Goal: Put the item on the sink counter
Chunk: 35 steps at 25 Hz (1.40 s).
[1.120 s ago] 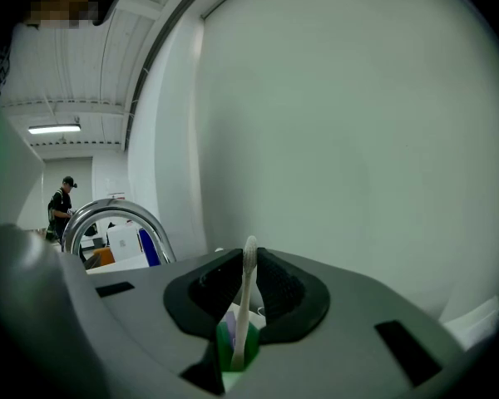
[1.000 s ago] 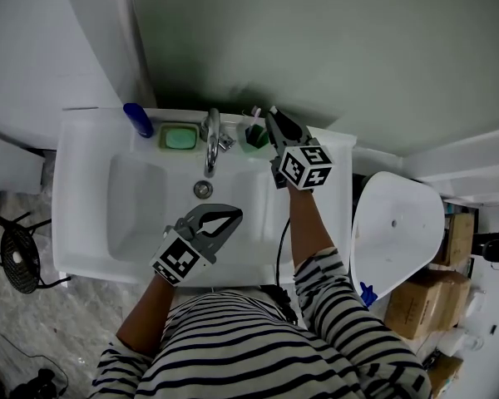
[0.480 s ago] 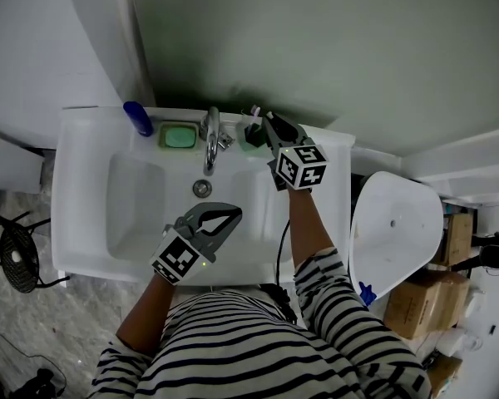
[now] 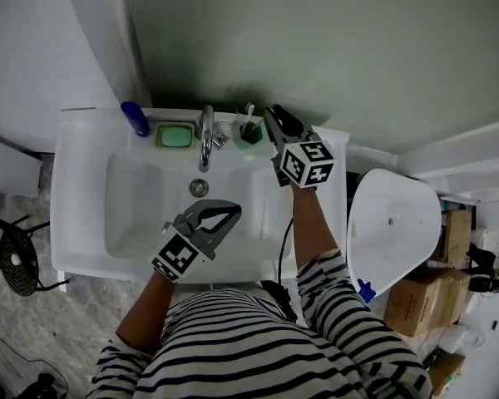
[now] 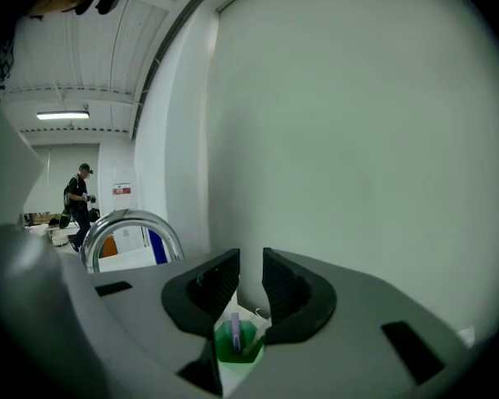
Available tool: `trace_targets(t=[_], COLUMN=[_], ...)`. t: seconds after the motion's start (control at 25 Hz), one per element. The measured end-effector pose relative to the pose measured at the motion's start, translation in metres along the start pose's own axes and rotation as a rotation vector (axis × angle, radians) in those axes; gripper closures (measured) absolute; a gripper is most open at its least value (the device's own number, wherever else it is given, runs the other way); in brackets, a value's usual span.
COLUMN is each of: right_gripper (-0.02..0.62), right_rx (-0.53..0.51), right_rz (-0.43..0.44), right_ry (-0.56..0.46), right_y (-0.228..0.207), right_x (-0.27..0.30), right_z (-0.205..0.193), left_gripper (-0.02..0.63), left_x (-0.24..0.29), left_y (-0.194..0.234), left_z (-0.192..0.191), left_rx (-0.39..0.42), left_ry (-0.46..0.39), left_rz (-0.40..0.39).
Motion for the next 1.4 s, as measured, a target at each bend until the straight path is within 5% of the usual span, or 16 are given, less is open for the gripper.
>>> trace_targets(t=[0.72, 1.4], right_gripper=[0.531, 0.56], right_rx=[0.001, 0.062], right_rz=[0.059, 0.172], right_ry=[-0.224, -0.052], right_y=[0.035, 0.079], right_x=[-0.096, -0.192], right_z=[0.08, 0.029], left_gripper=[0.601, 0.603], left_x=[0.023, 0.05], left_y=[-0.012, -0.027], left_z=[0.019, 0.04], left_rx=[0.025, 0.046], left_ry=[-0.045, -0.107], left_rz=[-0.016, -0.003])
Point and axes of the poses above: the fingertips, and each gripper's own axes: x forward along the fingers, y to its left, z out of its top, the point moved 5 cm from there along -x, backward along the fingers, and after that the axes turned 13 degrees about -y, right-handed, at the moved point
